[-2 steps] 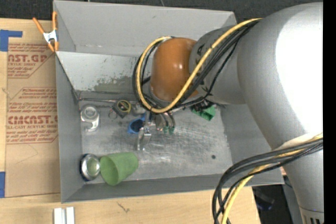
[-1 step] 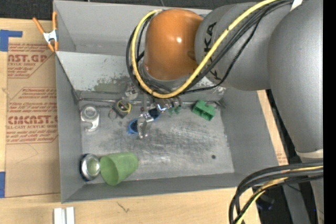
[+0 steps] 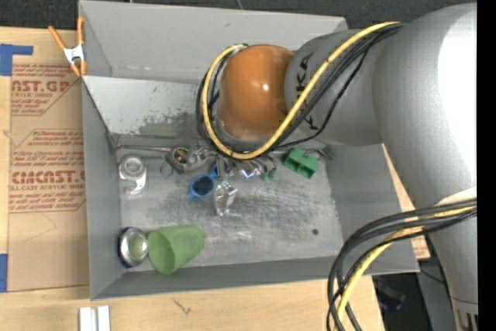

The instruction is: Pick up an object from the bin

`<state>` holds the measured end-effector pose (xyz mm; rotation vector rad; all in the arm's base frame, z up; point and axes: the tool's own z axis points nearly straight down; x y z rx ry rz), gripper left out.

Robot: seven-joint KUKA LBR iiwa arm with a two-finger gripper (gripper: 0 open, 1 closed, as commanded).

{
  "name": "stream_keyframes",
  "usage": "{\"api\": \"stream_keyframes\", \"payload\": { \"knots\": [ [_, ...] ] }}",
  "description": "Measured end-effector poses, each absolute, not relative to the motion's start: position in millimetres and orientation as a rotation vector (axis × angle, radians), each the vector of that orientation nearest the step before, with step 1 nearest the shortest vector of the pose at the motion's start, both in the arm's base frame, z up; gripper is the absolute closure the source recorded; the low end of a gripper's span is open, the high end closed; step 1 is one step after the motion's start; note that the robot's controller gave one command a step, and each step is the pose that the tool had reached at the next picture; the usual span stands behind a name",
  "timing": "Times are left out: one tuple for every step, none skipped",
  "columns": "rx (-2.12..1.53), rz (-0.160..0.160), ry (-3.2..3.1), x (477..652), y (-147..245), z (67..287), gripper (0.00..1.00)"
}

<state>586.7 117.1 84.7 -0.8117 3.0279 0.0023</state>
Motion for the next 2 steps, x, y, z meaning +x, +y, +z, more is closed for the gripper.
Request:
{"api": "stream_keyframes", "payload": {
  "knots": [
    [-0.812,0.003,3.033,585.5,116,82,1.0],
    [-0.862,0.0,3.01,552.7,118,214,1.0]
  ]
}}
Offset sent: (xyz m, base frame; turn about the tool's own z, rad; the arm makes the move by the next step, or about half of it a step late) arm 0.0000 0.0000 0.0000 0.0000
